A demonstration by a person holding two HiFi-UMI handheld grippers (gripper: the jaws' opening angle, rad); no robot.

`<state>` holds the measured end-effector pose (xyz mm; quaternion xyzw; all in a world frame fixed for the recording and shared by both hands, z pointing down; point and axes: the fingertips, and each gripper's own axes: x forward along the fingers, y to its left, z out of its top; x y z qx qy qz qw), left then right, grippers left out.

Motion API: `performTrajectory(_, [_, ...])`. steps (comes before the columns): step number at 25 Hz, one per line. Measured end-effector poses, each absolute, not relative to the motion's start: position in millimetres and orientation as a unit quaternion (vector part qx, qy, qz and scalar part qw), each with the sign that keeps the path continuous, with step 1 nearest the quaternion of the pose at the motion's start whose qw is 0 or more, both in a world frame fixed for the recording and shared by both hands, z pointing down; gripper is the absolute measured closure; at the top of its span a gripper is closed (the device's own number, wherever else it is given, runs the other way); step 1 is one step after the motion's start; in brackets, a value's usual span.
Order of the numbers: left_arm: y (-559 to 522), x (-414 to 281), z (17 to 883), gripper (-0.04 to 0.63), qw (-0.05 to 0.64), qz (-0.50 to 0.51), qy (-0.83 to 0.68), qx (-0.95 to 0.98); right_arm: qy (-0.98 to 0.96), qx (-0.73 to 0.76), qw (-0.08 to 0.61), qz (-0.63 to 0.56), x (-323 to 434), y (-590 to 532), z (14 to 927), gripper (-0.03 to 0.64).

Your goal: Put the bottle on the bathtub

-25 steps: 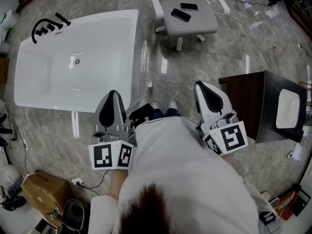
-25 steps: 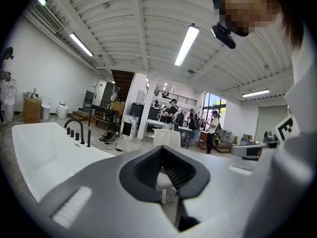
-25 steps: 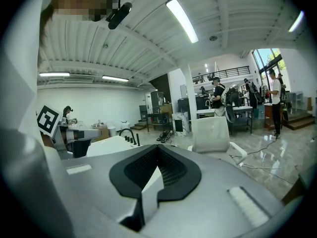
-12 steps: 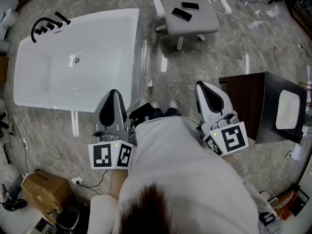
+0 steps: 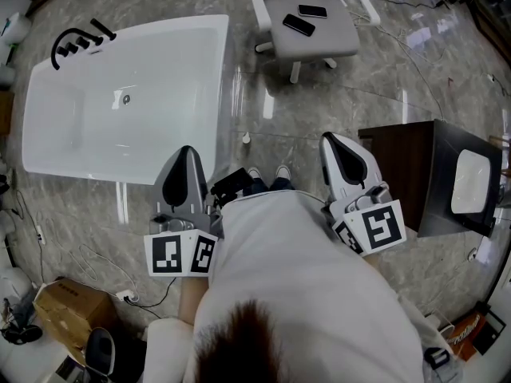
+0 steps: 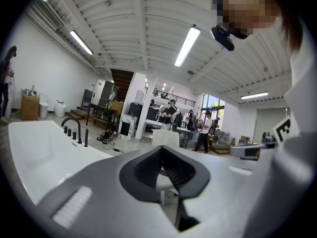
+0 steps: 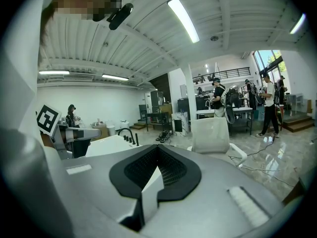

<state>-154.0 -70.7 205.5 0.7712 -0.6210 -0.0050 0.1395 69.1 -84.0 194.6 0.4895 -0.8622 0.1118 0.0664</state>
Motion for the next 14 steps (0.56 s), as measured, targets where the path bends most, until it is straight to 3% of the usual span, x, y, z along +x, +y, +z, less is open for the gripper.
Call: performTrajectory(14, [-70.3, -154.0, 204.9, 0.546, 0.139, -0.004, -0.624, 0.769, -0.862, 0.491, 0.064, 0.108, 70.6, -84.6, 192.5, 0.618])
